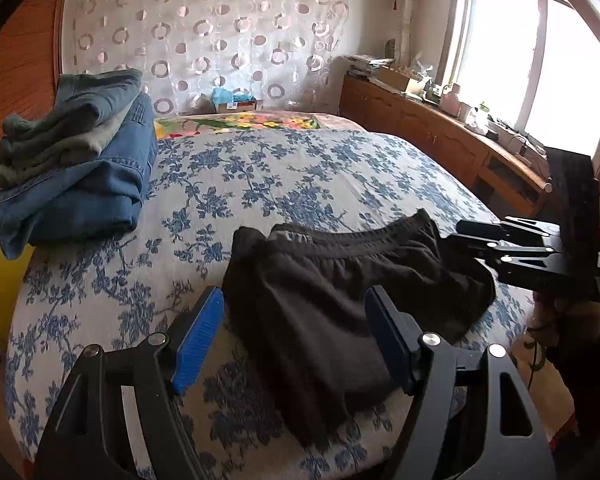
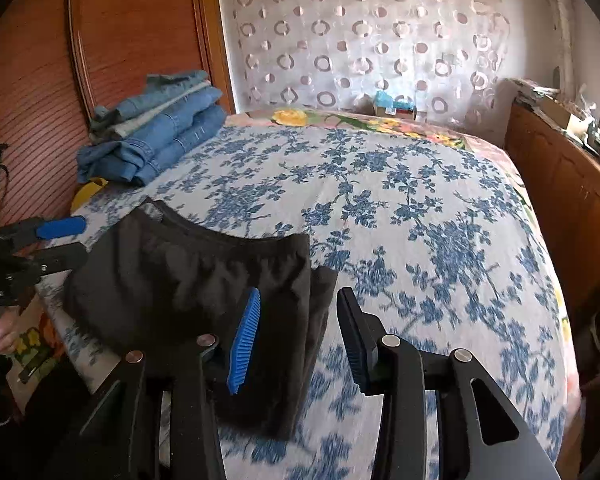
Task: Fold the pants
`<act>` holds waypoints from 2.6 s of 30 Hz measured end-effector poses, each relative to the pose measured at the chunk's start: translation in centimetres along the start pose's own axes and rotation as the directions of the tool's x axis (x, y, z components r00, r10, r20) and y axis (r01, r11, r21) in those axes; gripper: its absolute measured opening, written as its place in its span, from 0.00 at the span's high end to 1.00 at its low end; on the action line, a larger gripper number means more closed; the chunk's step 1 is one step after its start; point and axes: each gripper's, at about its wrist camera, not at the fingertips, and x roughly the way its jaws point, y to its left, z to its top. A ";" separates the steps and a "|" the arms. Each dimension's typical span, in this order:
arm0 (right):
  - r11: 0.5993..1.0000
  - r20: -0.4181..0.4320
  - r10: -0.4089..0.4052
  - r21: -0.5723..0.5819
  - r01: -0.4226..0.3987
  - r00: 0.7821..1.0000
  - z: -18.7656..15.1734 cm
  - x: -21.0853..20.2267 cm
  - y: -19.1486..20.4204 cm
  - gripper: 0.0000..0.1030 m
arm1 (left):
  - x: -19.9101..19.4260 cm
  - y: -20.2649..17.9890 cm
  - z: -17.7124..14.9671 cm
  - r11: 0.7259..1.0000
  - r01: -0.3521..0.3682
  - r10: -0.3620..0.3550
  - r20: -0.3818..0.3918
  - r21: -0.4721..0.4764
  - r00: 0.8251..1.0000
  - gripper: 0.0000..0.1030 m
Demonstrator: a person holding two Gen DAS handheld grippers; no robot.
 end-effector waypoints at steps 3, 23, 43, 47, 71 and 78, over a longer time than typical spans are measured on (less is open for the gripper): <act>1.000 -0.022 -0.004 0.000 0.004 1.000 0.7 1.7 -0.1 0.59 | 0.6 0.0 0.2 1.000 0.006 -0.006 -0.009 0.002 1.000 0.28; 1.000 -0.073 0.007 -0.026 -0.009 0.997 0.6 4.8 0.4 0.51 | 4.0 0.7 2.2 1.000 -0.007 0.009 -0.061 0.021 0.998 0.85; 1.000 -0.061 0.004 -0.029 -0.006 0.998 0.1 4.5 0.5 0.51 | 2.8 0.2 4.2 0.997 -0.056 0.056 0.007 0.047 0.998 0.92; 1.000 -0.061 0.004 -0.028 -0.006 0.998 0.1 4.5 0.5 0.51 | 2.6 0.0 4.0 0.997 -0.063 0.062 0.004 0.053 0.998 0.92; 1.000 -0.063 -0.006 -0.022 0.005 0.998 0.2 4.3 0.6 0.50 | 2.5 0.2 2.8 0.999 -0.037 0.037 -0.022 0.036 0.999 0.27; 1.000 -0.033 -0.004 0.019 0.005 0.999 0.3 2.3 -0.1 0.50 | 3.6 1.1 2.3 0.998 -0.049 0.051 -0.065 0.031 0.997 0.27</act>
